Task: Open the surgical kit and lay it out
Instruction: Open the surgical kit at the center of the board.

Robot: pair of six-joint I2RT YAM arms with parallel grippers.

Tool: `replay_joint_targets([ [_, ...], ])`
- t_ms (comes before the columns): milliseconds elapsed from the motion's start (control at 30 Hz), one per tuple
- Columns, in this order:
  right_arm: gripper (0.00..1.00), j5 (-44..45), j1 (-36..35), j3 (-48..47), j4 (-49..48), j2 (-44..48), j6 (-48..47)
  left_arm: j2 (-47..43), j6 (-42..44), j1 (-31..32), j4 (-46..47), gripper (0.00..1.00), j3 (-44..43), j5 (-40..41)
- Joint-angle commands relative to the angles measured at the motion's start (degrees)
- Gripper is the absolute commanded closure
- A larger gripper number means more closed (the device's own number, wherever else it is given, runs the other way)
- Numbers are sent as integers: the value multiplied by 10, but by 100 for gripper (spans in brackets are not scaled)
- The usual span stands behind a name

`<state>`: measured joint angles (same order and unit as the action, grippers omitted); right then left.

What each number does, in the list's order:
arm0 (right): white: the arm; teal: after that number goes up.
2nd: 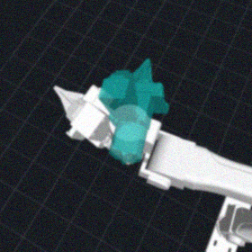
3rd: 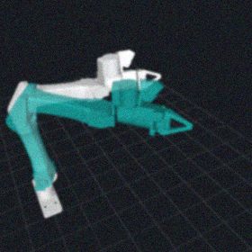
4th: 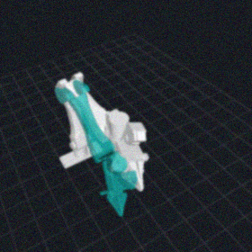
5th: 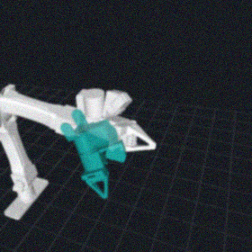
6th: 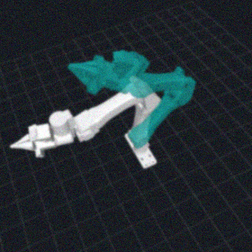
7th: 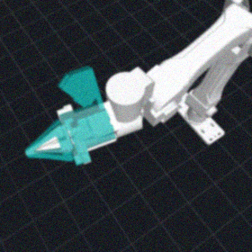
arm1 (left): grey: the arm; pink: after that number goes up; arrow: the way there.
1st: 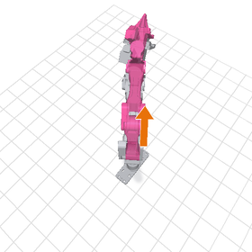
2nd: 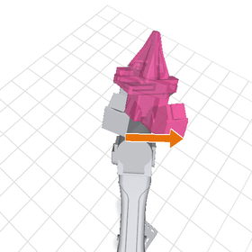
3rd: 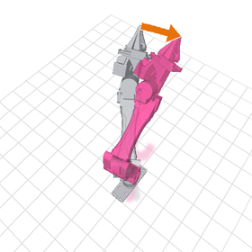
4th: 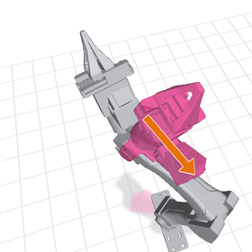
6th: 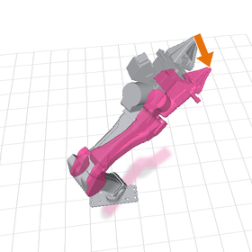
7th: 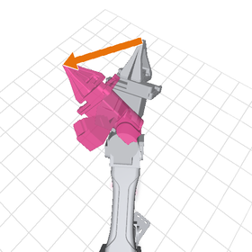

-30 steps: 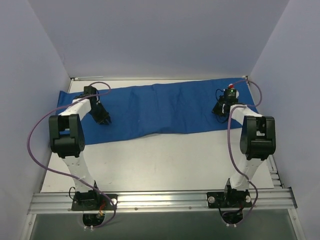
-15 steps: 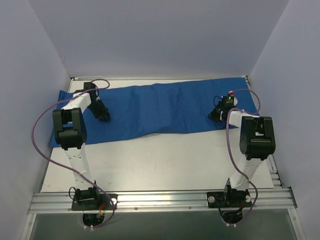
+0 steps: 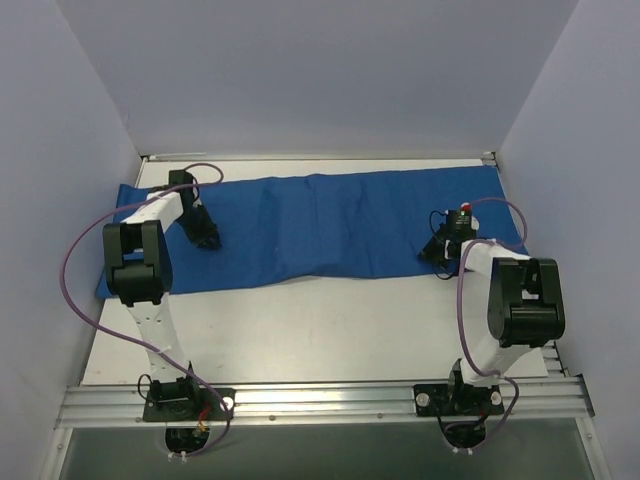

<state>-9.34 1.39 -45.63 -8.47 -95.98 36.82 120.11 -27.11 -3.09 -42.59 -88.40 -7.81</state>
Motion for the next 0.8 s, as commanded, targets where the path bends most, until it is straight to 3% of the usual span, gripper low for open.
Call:
replay_joint_targets([
  [0,100,7,-25,59,256,-18,-13,25,37,4,-62,67,38,37],
  [133,100,22,-31,-29,349,43,-31,20,41,5,-76,66,26,42],
  [167,95,27,-32,-56,354,65,-37,14,41,6,-79,64,26,43],
  [200,87,34,-31,-114,358,71,-42,7,43,7,-81,63,25,46],
  [233,67,45,-31,-144,357,74,-48,-8,46,12,-82,61,24,47],
  [333,45,78,-31,-241,327,42,-40,-36,58,25,-88,51,13,61],
  [400,38,87,-33,-274,283,9,-32,-44,62,44,-91,47,8,68],
  [700,31,237,-17,-356,68,-76,-53,-32,68,61,-83,46,-11,38],
  [767,30,252,5,-406,70,-131,-56,-27,70,63,-77,46,-11,42],
])
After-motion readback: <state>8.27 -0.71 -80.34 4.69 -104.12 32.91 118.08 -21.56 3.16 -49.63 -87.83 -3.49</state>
